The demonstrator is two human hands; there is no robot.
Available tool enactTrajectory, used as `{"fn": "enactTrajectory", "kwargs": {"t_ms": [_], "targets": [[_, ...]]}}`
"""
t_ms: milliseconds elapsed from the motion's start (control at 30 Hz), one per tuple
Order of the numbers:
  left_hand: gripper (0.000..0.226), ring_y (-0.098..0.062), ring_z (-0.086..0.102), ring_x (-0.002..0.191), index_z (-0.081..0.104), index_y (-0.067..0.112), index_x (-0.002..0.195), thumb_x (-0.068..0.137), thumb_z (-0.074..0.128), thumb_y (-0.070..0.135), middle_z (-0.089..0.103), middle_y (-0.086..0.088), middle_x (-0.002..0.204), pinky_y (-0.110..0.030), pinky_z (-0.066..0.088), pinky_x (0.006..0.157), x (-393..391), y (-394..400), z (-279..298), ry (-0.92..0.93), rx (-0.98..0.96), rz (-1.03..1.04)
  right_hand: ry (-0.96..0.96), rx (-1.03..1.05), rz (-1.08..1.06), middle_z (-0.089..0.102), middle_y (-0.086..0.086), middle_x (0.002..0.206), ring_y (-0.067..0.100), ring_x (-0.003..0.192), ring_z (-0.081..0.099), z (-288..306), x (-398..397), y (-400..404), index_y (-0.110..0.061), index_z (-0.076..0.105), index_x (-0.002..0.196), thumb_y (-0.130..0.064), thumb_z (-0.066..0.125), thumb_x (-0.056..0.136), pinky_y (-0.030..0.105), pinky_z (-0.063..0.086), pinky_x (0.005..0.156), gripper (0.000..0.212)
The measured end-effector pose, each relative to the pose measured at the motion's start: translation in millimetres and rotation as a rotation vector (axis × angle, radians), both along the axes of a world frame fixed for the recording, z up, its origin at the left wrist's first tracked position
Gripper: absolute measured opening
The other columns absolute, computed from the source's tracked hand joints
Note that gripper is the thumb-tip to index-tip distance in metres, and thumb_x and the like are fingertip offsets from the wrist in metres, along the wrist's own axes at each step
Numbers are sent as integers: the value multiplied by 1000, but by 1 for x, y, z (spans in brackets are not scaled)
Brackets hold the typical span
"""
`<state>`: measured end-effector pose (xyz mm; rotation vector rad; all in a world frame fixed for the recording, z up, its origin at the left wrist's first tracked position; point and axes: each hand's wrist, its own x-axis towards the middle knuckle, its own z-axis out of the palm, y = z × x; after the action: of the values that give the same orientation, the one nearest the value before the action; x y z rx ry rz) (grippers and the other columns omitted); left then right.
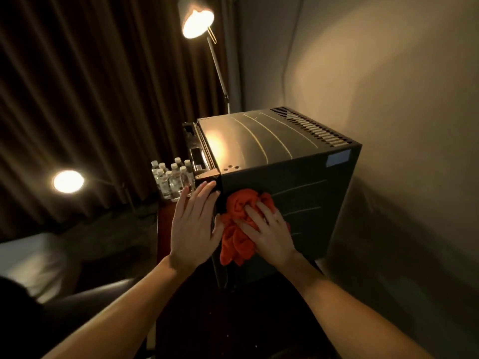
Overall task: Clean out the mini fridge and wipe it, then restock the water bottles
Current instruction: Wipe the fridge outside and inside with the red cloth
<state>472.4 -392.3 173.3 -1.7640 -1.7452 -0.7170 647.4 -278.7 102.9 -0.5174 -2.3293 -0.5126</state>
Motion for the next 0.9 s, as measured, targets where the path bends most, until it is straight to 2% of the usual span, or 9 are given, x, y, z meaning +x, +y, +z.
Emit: {"fn": "enactTrajectory", "kwargs": {"t_ms": [200, 267, 367, 433, 533, 633, 767, 833, 900], "targets": [[49, -22, 49, 127, 54, 11, 133, 88, 54, 32, 54, -8, 139, -39, 26, 112, 16, 1, -26, -6, -92, 28, 153, -35, -96, 38, 15, 138, 39, 123, 38, 4, 48, 42, -24, 49, 132, -16, 86, 65, 57, 43, 97, 77], [49, -20, 50, 123, 54, 12, 132, 89, 50, 35, 55, -6, 136, -37, 28, 110, 18, 1, -32, -35, -126, 41, 258, -171, -233, 37, 18, 140, 42, 125, 35, 5, 70, 56, -23, 47, 137, -13, 84, 64, 60, 44, 97, 83], [51, -18, 50, 123, 54, 13, 132, 89, 45, 39, 56, -5, 134, -38, 34, 107, 15, 0, -41, -64, -150, 70, 437, -440, -466, 25, 15, 150, 43, 135, 27, 8, 89, 71, -32, 32, 145, -27, 77, 74, 64, 36, 104, 84], [52, -18, 50, 122, 54, 14, 132, 89, 43, 41, 57, -3, 133, -37, 36, 106, 13, -3, -45, -74, -167, 96, 618, -521, -521, 24, 17, 151, 43, 136, 26, 12, 74, 64, -29, 35, 145, -32, 71, 78, 60, 28, 111, 76], [51, -18, 51, 122, 54, 15, 132, 90, 43, 41, 57, -3, 132, -37, 37, 105, 13, -6, -52, -77, -187, 105, 762, -544, -515, 26, 24, 149, 47, 135, 24, 14, 24, 33, -20, 44, 142, -16, 71, 80, 53, 19, 114, 68], [48, -17, 52, 120, 54, 14, 131, 89, 49, 38, 58, -4, 130, -34, 35, 105, 17, -7, -60, -109, -188, 111, 627, -464, -419, 25, 18, 147, 45, 133, 24, -2, -10, 8, -23, 42, 141, -18, 78, 71, 54, 23, 111, 79], [47, -21, 53, 121, 52, 13, 131, 88, 56, 32, 57, -5, 130, -38, 38, 105, 23, 2, -71, -109, -189, 188, 391, -117, -139, 33, 17, 139, 44, 126, 35, -21, -4, 23, -25, 47, 136, -24, 60, 83, 60, 43, 97, 55], [47, -23, 54, 120, 54, 12, 130, 87, 62, 31, 58, -7, 129, -42, 42, 103, 32, 8, -75, -108, -219, 247, 273, 62, -25, 38, 17, 134, 42, 119, 40, -22, 21, 51, -27, 48, 131, -15, 68, 82, 57, 50, 88, 54], [49, -24, 56, 119, 56, 12, 129, 85, 67, 31, 60, -7, 128, -44, 44, 103, 45, 13, -78, -137, -230, 283, 191, 127, 10, 37, 17, 133, 40, 120, 39, -18, 54, 81, -26, 48, 129, -11, 81, 71, 56, 49, 87, 68]]}}
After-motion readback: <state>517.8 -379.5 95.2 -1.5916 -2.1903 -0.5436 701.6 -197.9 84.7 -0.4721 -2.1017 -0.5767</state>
